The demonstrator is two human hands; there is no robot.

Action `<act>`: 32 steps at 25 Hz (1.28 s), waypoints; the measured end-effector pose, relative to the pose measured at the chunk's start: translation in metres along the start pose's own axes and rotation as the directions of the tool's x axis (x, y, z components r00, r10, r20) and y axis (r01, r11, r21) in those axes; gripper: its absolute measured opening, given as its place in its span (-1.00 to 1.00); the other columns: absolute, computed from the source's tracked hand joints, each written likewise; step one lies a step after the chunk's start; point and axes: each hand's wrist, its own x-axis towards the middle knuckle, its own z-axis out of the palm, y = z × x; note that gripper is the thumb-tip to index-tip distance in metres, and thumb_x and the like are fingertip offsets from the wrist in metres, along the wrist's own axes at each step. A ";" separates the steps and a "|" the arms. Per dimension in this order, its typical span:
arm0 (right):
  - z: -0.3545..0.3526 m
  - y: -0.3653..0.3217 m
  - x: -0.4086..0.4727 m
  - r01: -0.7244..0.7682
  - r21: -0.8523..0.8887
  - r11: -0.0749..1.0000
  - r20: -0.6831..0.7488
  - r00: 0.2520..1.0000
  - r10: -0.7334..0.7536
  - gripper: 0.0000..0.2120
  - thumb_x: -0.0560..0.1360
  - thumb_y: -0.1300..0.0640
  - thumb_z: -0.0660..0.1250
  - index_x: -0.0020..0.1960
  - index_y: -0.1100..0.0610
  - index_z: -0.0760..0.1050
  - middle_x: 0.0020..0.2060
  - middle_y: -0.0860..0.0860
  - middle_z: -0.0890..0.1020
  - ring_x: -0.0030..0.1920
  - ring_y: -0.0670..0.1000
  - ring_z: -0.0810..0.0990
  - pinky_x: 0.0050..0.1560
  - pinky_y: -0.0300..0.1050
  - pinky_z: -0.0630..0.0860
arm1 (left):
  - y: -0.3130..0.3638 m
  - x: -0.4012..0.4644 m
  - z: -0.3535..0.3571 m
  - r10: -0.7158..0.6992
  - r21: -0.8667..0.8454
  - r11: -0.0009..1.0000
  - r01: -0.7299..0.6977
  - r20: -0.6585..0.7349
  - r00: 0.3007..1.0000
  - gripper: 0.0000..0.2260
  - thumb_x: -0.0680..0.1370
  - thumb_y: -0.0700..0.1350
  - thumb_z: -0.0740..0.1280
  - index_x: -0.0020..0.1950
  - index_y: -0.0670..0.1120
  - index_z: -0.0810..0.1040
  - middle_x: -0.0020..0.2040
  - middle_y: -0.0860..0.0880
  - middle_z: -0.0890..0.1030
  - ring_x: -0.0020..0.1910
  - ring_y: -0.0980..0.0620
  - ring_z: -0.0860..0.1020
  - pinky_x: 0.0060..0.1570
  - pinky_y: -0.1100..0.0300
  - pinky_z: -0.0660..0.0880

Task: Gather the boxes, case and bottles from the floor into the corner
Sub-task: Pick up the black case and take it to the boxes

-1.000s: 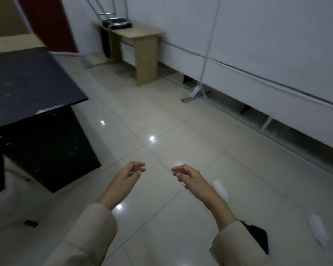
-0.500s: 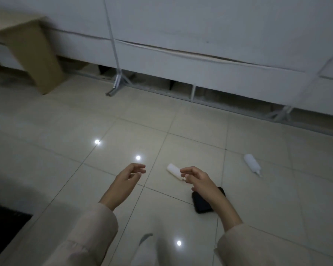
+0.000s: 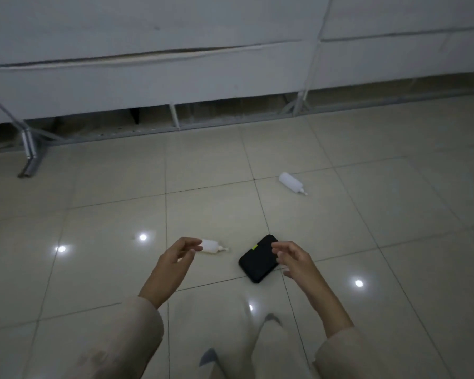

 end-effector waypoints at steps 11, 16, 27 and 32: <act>-0.072 0.109 0.175 -0.201 0.031 0.979 -0.224 0.953 0.203 -0.76 0.52 0.28 0.17 0.09 0.03 0.46 0.07 0.02 0.53 0.04 -0.04 0.48 -0.11 -0.31 0.39 | -0.050 0.167 0.141 -0.149 0.037 0.988 0.147 0.056 0.987 -0.80 0.57 -0.24 0.17 0.04 0.02 0.50 0.02 -0.03 0.60 0.03 0.04 0.52 -0.12 0.39 0.36; -0.068 0.208 0.295 -0.216 -0.056 0.975 -0.239 0.951 0.197 -0.73 0.51 0.33 0.20 0.10 0.02 0.38 0.09 0.04 0.47 0.02 -0.03 0.46 -0.12 -0.32 0.38 | -0.148 0.249 0.221 -0.191 0.082 0.979 0.186 0.055 0.980 -0.80 0.56 -0.26 0.17 0.09 -0.02 0.47 0.04 -0.04 0.57 -0.02 0.17 0.50 -0.14 0.41 0.36; -0.053 0.433 0.533 -0.182 -0.537 0.824 -0.219 0.973 0.072 -0.45 0.49 0.02 0.30 0.42 0.05 0.20 0.35 0.09 0.36 0.30 0.17 0.35 0.26 0.20 0.36 | -0.410 0.390 0.388 -0.501 0.240 0.830 0.503 -0.076 0.862 -0.40 0.49 -0.10 0.34 0.40 -0.29 0.15 0.37 -0.30 0.22 0.32 -0.31 0.31 0.30 -0.11 0.31; -0.057 0.477 0.569 -0.239 -0.494 0.836 -0.135 0.971 0.198 -0.22 0.34 -0.23 0.38 0.42 0.03 0.17 0.33 0.12 0.38 0.31 0.20 0.36 0.28 0.22 0.36 | -0.442 0.404 0.423 -0.808 -0.139 0.589 0.796 -0.105 0.580 -0.31 0.47 0.04 0.35 0.41 -0.24 0.07 0.42 -0.28 0.18 0.34 -0.28 0.30 0.29 -0.13 0.37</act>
